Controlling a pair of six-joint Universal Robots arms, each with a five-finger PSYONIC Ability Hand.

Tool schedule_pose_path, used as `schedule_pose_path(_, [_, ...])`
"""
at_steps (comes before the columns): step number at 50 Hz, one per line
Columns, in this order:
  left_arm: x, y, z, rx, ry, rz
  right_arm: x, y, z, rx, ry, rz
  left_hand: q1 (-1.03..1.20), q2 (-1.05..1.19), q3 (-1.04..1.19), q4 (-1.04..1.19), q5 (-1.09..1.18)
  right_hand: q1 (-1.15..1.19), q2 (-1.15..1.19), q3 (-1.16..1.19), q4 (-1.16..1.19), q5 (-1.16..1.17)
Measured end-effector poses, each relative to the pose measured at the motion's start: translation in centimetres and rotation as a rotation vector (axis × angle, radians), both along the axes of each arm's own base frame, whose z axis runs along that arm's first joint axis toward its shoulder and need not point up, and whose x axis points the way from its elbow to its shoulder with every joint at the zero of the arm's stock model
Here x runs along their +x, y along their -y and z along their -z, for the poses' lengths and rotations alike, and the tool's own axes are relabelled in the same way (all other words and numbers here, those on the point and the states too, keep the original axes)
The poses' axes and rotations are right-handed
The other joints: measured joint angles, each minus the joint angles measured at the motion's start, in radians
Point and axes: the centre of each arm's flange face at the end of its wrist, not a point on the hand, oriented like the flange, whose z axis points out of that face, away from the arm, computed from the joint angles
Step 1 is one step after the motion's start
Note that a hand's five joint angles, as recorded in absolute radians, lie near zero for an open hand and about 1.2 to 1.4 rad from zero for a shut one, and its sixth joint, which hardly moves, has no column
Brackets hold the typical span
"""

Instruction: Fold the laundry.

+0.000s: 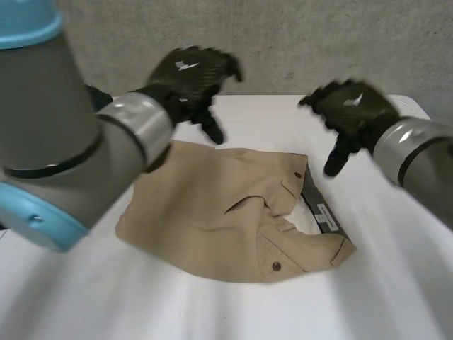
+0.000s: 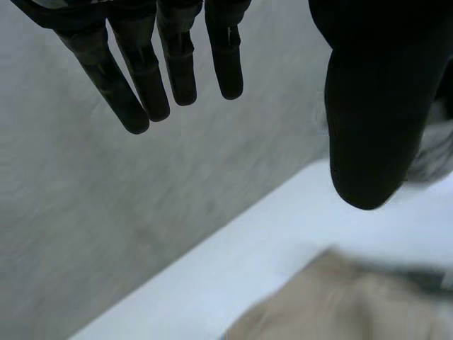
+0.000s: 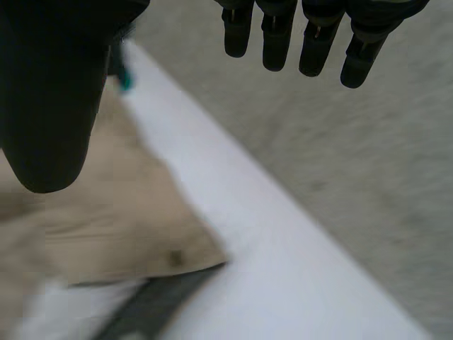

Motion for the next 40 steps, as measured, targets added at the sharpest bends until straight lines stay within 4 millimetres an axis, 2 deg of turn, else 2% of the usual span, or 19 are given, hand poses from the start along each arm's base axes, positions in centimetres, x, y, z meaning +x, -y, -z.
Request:
schedule_pose_path(4, [3.3,1.3,2.8,0.066,0.155,-0.116,1.1,-3.2,2.1,0.151,-0.038,-0.073,0.0,0.0,0.0,0.0,0.0,0.028,0.048,0.047,0.039,0.042])
schedule_pose_path(6, [5.1,2.0,4.9,0.115,0.254,-0.167,1.9,-4.8,3.6,0.227,-0.056,-0.119,0.0,0.0,0.0,0.0,0.0,0.047,0.068,0.061,0.055,0.058])
schedule_pose_path(8, [6.5,2.4,6.9,0.155,0.333,-0.196,2.3,-5.5,4.5,0.26,-0.063,-0.14,0.0,0.0,0.0,0.0,0.0,0.072,0.09,0.085,0.078,0.079])
schedule_pose_path(9, [6.7,2.5,7.3,0.161,0.347,-0.199,2.7,-5.9,5.2,0.279,-0.066,-0.155,0.0,0.0,0.0,0.0,0.0,0.091,0.103,0.1,0.094,0.097])
schedule_pose_path(10, [7.5,3.0,8.9,0.183,0.395,-0.209,3.2,-6.3,6.4,0.294,-0.066,-0.167,0.0,0.0,0.0,0.0,0.0,0.115,0.117,0.124,0.118,0.122])
schedule_pose_path(14, [8.5,4.4,12.1,0.2,0.459,-0.205,4.2,-6.0,8.4,0.284,-0.054,-0.161,0.0,0.0,0.0,0.0,0.0,0.125,0.117,0.135,0.127,0.136])
schedule_pose_path(18, [8.5,6.6,15.8,0.174,0.499,-0.18,5.6,-4.3,11.0,0.221,-0.027,-0.101,0.007,0.013,0.012,0.017,0.025,0.125,0.117,0.135,0.128,0.138])
schedule_pose_path(22, [8.0,7.6,17.7,0.16,0.52,-0.164,6.3,-3.0,12.4,0.175,-0.009,-0.055,0.06,0.068,0.069,0.077,0.084,0.125,0.117,0.135,0.128,0.141])
schedule_pose_path(23, [7.8,7.9,18.4,0.156,0.532,-0.154,6.7,-2.3,12.9,0.151,0.002,-0.036,0.129,0.122,0.122,0.137,0.142,0.127,0.117,0.136,0.129,0.143])
schedule_pose_path(26, [7.3,8.0,19.1,0.155,0.55,-0.138,7.3,-1.6,13.6,0.127,0.013,-0.021,0.247,0.232,0.23,0.246,0.248,0.144,0.139,0.154,0.147,0.157])
schedule_pose_path(29, [6.9,7.9,19.3,0.153,0.562,-0.122,7.6,-1.2,14.0,0.116,0.021,-0.016,0.434,0.449,0.432,0.444,0.443,0.151,0.156,0.166,0.164,0.171])
schedule_pose_path(30, [6.6,7.9,19.3,0.151,0.566,-0.117,7.7,-1.1,14.0,0.113,0.024,-0.016,0.609,0.634,0.628,0.628,0.626,0.182,0.187,0.193,0.192,0.194])
schedule_pose_path(32, [6.4,7.8,19.2,0.146,0.568,-0.111,7.8,-1.0,14.0,0.113,0.026,-0.016,0.609,0.634,0.628,0.628,0.626,0.219,0.224,0.223,0.223,0.217])
schedule_pose_path(33, [6.3,7.8,19.2,0.144,0.567,-0.109,7.8,-1.0,13.9,0.113,0.028,-0.016,0.707,0.749,0.739,0.757,0.744,0.225,0.23,0.226,0.228,0.219])
schedule_pose_path(35, [6.0,7.8,18.8,0.136,0.565,-0.105,7.8,-1.0,13.6,0.116,0.033,-0.014,0.707,0.776,0.764,0.782,0.752,0.214,0.217,0.209,0.202,0.188])
schedule_pose_path(38, [5.8,7.9,17.8,0.125,0.552,-0.113,7.2,-0.9,12.4,0.126,0.035,-0.001,0.707,0.776,0.764,0.784,0.752,0.038,0.016,0.006,0.008,-0.003])
schedule_pose_path(40, [5.9,7.8,16.8,0.118,0.537,-0.124,6.6,-0.8,11.3,0.138,0.033,0.013,0.707,0.776,0.764,0.784,0.752,0.011,-0.007,-0.019,-0.021,-0.012])
